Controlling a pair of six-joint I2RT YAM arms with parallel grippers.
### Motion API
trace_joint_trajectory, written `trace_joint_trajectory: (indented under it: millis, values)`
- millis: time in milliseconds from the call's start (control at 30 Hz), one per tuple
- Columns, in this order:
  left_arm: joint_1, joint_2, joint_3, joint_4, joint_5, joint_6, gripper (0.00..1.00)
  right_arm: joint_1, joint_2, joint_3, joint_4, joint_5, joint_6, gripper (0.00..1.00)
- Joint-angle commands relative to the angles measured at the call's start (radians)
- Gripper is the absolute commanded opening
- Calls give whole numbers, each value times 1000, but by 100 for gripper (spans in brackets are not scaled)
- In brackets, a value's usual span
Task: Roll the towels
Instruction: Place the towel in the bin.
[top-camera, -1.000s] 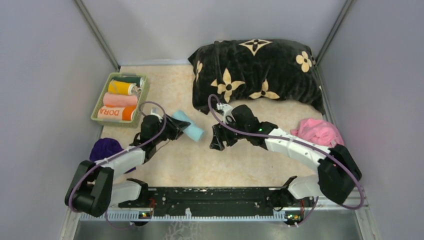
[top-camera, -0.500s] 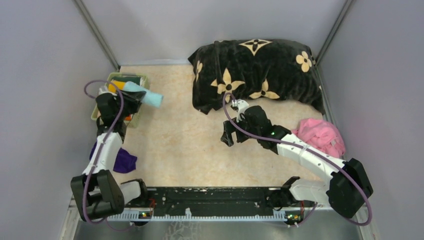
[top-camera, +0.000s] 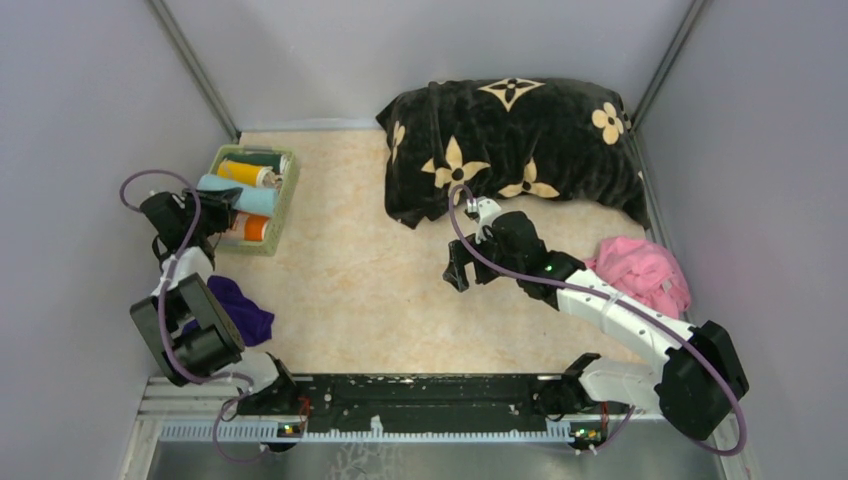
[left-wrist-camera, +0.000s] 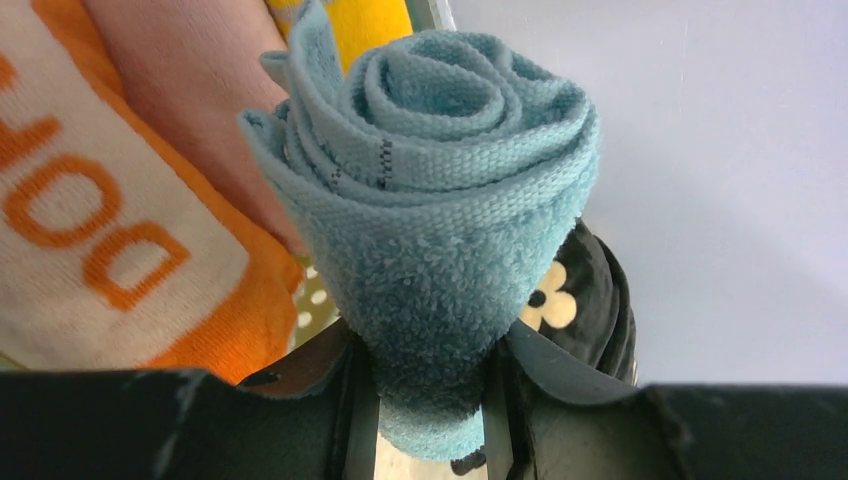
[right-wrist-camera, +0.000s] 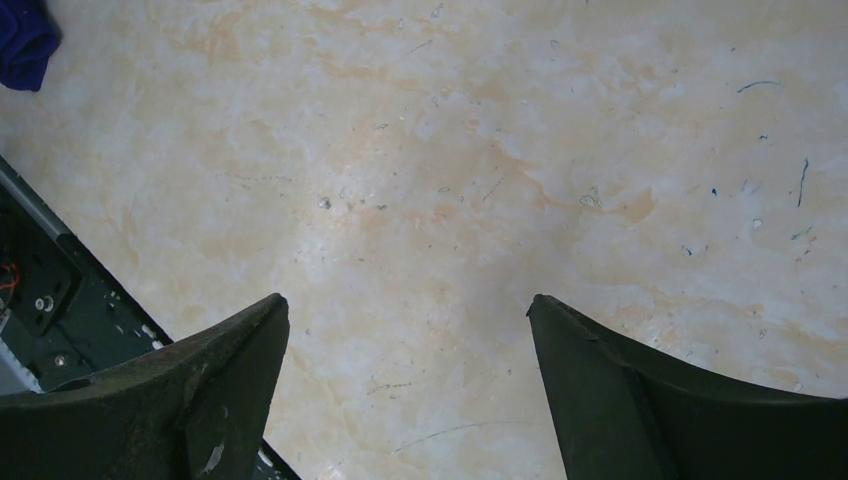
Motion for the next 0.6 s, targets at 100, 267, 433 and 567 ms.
trace_joint_trajectory:
  millis: [100, 267, 433, 567]
  values:
    - [67, 116, 88, 170, 122, 3, 38, -8, -12, 2, 37, -3, -23, 90]
    - [72, 210, 117, 168, 143, 15, 38, -8, -4, 2, 39, -6, -25, 90]
    - [81, 266, 134, 23, 71, 100, 39, -8, -5, 0, 36, 7, -26, 90]
    - [86, 263, 140, -91, -58, 180, 41, -8, -11, -2, 33, 15, -26, 89]
